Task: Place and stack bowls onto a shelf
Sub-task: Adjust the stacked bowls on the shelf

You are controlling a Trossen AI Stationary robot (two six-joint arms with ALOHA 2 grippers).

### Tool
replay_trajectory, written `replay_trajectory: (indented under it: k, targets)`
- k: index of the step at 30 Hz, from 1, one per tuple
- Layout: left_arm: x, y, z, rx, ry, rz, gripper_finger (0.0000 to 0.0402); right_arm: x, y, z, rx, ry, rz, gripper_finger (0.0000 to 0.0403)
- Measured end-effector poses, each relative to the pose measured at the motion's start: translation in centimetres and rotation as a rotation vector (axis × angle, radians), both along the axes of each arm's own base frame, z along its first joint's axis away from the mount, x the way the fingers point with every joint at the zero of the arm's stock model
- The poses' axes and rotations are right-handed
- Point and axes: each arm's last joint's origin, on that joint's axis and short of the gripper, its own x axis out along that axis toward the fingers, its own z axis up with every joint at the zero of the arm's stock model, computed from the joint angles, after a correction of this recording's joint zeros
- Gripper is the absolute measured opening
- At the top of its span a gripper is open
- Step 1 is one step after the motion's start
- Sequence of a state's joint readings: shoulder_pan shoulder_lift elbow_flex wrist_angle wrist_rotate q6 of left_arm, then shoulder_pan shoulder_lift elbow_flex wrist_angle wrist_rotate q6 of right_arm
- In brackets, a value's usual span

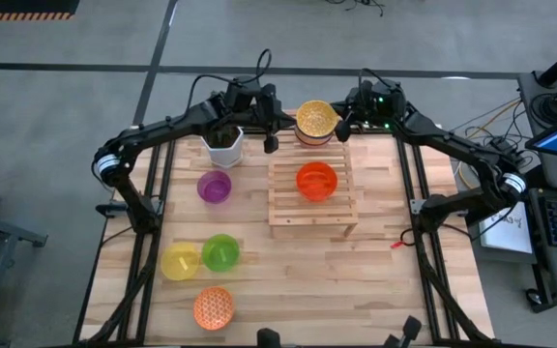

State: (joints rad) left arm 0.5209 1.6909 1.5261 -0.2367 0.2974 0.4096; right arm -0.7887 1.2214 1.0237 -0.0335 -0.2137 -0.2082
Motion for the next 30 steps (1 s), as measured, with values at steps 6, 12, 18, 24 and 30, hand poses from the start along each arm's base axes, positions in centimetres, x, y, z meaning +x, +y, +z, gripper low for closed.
replay_trajectory:
  k: [6, 12, 18, 24, 30]
  targets:
    - [-0.16, -0.1, -0.2, -0.002, 0.03, -0.006, 0.0, -0.12, 0.1, -0.26, 0.03, 0.019, -0.003, 0.0009]
    - [-0.06, -0.18, -0.42, 0.049, 0.052, -0.036, 0.0, -0.11, 0.12, -0.27, 0.03, 0.02, -0.001, 0.0009]
    - [0.24, -0.06, -0.46, 0.056, 0.03, -0.041, 0.0, -0.11, 0.14, -0.38, 0.033, 0.022, 0.001, 0.0009]
    - [0.24, -0.08, -0.58, 0.054, 0.032, -0.041, 0.0, -0.11, 0.16, -0.41, 0.035, 0.023, 0.002, 0.0009]
    - [0.28, -0.08, -0.67, 0.061, 0.027, -0.043, 0.0, -0.11, 0.16, -0.42, 0.036, 0.022, 0.002, 0.0009]
